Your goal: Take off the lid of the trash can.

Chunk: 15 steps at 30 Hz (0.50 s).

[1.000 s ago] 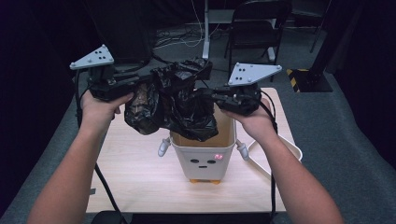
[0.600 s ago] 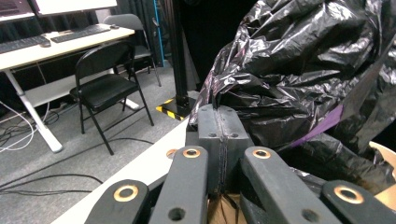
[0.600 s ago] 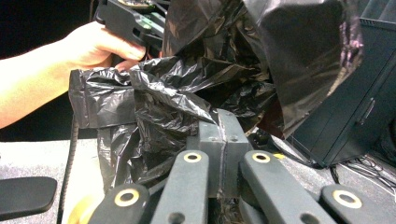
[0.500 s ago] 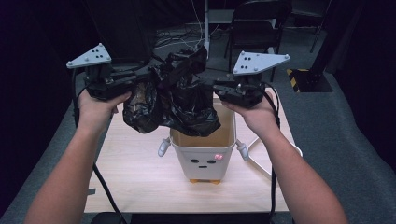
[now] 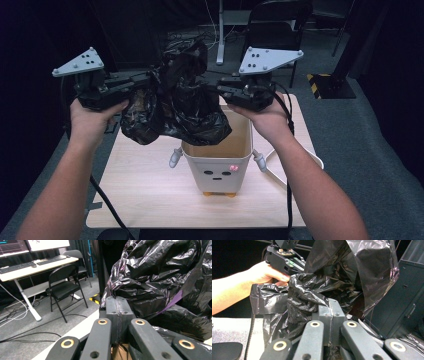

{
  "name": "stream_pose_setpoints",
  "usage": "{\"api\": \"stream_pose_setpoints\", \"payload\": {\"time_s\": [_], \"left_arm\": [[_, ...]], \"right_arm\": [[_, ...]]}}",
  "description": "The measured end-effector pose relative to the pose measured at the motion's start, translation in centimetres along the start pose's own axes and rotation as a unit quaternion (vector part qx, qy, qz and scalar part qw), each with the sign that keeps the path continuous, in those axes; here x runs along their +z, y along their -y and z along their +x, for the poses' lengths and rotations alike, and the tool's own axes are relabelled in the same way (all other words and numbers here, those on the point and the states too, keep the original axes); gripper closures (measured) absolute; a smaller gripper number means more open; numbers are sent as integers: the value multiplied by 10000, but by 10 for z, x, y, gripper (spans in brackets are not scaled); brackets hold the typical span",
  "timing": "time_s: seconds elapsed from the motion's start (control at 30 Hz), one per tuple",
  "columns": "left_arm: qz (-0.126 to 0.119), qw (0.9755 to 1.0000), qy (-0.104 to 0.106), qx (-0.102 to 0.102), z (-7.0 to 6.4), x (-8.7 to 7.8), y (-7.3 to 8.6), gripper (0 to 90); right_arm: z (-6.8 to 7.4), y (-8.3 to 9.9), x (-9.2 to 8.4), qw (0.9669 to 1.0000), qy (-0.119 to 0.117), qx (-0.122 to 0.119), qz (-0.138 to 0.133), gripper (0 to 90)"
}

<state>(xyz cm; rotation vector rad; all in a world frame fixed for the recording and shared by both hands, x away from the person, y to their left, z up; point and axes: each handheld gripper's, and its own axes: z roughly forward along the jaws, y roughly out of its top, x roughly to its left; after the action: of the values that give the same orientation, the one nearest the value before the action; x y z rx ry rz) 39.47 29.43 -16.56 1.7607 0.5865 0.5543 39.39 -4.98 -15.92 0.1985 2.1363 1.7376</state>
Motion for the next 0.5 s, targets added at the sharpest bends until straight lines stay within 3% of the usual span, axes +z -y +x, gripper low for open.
{"api": "stream_pose_setpoints", "payload": {"time_s": [0.5], "left_arm": [[-184,9984,-523,-63,11,-54,-3,898]], "right_arm": [[10,-8,32,9992,-385,-69,-55,900]]}}
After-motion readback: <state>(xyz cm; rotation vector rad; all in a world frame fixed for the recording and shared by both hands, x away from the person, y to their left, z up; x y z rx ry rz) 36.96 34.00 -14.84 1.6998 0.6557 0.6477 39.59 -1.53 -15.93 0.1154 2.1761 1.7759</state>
